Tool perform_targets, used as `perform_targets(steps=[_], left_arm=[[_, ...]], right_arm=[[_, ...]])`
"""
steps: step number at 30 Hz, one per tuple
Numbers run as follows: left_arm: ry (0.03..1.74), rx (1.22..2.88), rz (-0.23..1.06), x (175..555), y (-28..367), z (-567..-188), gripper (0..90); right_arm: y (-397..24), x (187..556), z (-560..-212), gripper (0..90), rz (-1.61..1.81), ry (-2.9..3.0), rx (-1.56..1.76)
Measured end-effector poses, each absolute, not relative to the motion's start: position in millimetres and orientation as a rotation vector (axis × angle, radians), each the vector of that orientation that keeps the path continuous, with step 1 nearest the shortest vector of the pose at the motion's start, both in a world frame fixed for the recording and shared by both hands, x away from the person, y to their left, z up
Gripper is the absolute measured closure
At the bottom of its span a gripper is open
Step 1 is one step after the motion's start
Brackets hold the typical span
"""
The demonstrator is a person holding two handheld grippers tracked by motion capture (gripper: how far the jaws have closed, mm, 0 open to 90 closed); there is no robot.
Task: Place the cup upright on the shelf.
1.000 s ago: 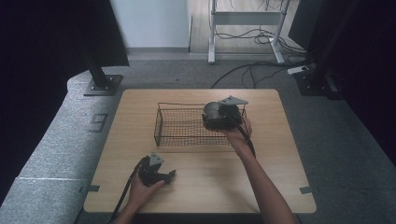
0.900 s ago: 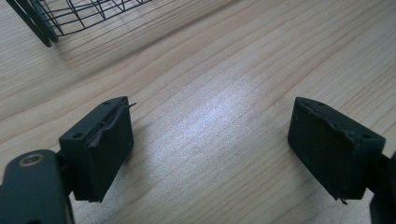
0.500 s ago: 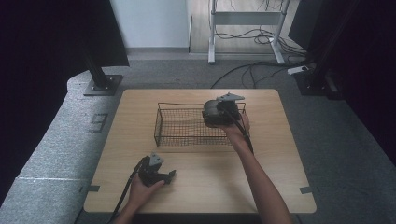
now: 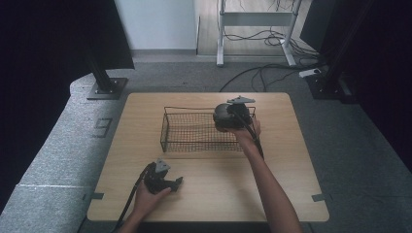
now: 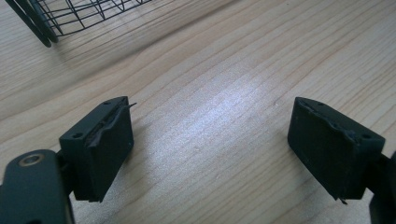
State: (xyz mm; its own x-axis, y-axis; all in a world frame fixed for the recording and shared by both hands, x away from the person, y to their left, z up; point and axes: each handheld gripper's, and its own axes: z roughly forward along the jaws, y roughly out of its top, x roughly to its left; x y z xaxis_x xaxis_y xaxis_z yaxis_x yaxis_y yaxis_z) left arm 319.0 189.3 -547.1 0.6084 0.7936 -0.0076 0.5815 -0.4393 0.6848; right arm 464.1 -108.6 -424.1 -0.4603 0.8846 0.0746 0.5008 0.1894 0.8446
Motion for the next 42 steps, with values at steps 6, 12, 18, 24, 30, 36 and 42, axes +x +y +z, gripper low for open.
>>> perform_targets(steps=[6, 12, 18, 24, 30, 36, 42], left_arm=[[1.078, 2.177, 0.417, 319, 189, -547, 14.2], [1.078, 2.177, 0.417, 319, 189, -547, 14.2], [1.078, 2.178, 0.417, 319, 189, -547, 14.2], [1.078, 2.177, 0.417, 319, 189, -547, 14.2], [1.078, 2.177, 0.418, 319, 189, -547, 14.2], [1.078, 2.178, 0.418, 319, 189, -547, 14.2], [1.078, 2.177, 0.417, 319, 189, -547, 14.2]], right_arm=[[-107, 470, -431, 14.4, 1.169, 2.04, 1.31], [-104, 477, -439, 14.4, 1.143, 2.062, 1.33], [-100, 482, -448, 14.4, 1.126, 2.077, 1.327], [-100, 487, -456, 14.3, 1.102, 2.081, 1.362], [-99, 489, -466, 14.3, 1.059, 2.104, 1.375], [-100, 492, -473, 14.3, 1.017, 2.11, 1.411], [-99, 493, -478, 14.3, 0.967, 2.136, 1.418]])
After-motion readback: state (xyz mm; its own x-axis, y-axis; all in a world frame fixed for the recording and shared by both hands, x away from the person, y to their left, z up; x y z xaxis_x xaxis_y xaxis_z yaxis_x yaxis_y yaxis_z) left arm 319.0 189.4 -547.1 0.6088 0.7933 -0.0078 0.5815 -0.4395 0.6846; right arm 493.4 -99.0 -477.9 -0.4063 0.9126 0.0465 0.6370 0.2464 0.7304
